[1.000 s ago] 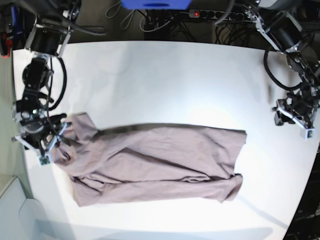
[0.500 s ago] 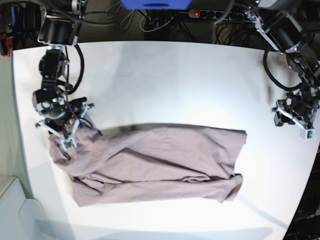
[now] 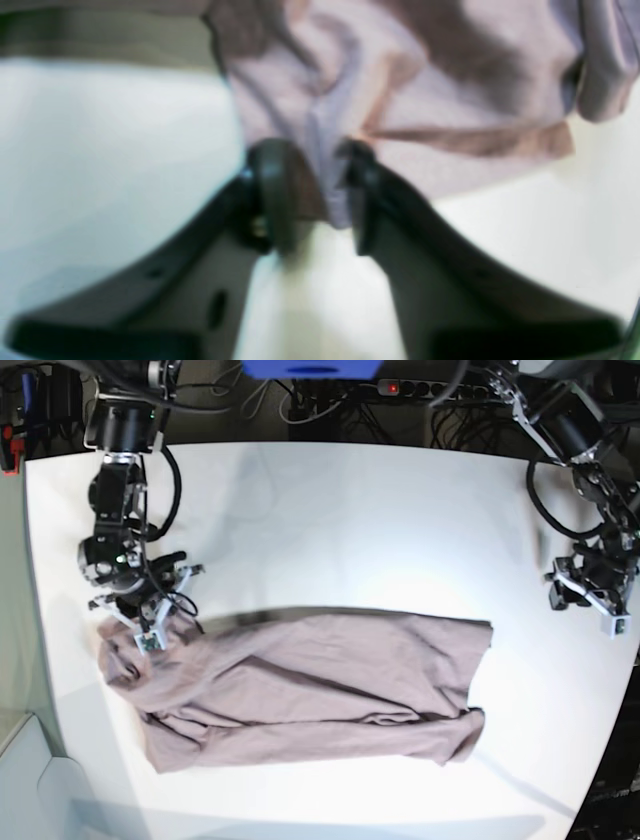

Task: Layout the t-shirt on the table in an organized manner, then fold the t-shirt properly
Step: 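Grasp the folded shirt edge with the left gripper near the right gripper, then drag the shirt with the left gripper toward the right gripper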

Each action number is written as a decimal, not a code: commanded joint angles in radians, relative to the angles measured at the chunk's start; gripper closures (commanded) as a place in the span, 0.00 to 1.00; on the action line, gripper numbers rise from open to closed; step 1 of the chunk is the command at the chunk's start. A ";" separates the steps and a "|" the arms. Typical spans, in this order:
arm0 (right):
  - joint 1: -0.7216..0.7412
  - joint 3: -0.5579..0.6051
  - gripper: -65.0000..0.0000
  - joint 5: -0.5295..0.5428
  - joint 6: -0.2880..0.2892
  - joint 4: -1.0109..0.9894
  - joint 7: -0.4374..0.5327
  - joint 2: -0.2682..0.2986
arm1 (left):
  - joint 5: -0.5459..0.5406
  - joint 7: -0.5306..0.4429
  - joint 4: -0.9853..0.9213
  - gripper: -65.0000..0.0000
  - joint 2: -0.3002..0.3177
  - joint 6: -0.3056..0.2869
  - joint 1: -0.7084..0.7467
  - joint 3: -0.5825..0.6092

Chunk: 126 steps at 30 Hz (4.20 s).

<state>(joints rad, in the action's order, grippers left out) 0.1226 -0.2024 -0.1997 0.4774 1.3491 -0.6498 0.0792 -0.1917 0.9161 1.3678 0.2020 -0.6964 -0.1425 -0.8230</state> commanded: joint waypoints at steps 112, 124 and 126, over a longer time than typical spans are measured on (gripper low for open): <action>0.265 -0.052 1.00 0.024 0.136 0.157 -0.080 0.113 | 0.034 -0.162 -0.667 0.76 -0.109 0.223 -0.566 0.356; 0.210 -0.053 1.00 0.024 0.136 0.181 -0.080 0.115 | -0.082 -0.078 -0.397 0.00 -0.131 0.125 -0.424 0.382; 0.208 -0.053 1.00 0.024 0.136 0.188 -0.080 0.113 | -0.093 -0.078 -0.324 0.00 -0.141 0.137 -0.383 0.420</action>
<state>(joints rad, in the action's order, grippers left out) 0.2985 -0.2531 -0.1825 0.6209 1.5135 -0.7563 0.1822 -0.2642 0.8539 1.0267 0.0647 -0.5510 -0.4873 -0.4072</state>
